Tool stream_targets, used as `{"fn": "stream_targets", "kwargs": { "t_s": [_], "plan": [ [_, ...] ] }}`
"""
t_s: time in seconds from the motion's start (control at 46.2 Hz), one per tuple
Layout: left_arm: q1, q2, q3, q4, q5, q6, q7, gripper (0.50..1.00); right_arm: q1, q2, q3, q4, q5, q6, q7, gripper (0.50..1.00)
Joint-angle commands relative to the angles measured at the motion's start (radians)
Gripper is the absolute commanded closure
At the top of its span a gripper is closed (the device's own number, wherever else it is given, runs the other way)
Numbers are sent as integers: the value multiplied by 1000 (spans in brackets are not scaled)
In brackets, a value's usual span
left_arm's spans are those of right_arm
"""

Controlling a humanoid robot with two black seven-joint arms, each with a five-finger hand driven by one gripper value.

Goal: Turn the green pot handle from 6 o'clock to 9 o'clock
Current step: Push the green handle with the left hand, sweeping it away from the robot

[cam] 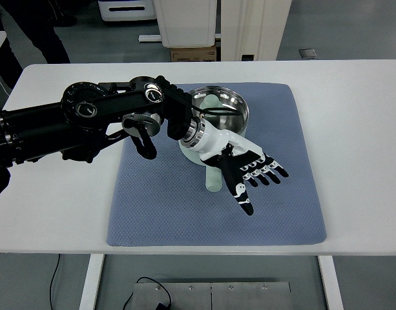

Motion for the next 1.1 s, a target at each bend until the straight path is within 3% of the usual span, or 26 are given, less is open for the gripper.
{"fn": "stream_targets", "kwargs": {
  "t_s": [0.0,0.52,0.823,1.083],
  "plan": [
    [-4,6,15,0,1,0,0,500,0,0,0,0,-1,-1,0,500],
    [-30,61,35,-5,54,0,0,500,0,0,0,0,0,1,0,500],
    [-31,90,46,-86,54,0,1,500,-1,0,0,0,0,1,0,500],
    [-34,124,47,-107,54,0,43,500,0,0,0,0,0,-1,0,500]
  ]
}}
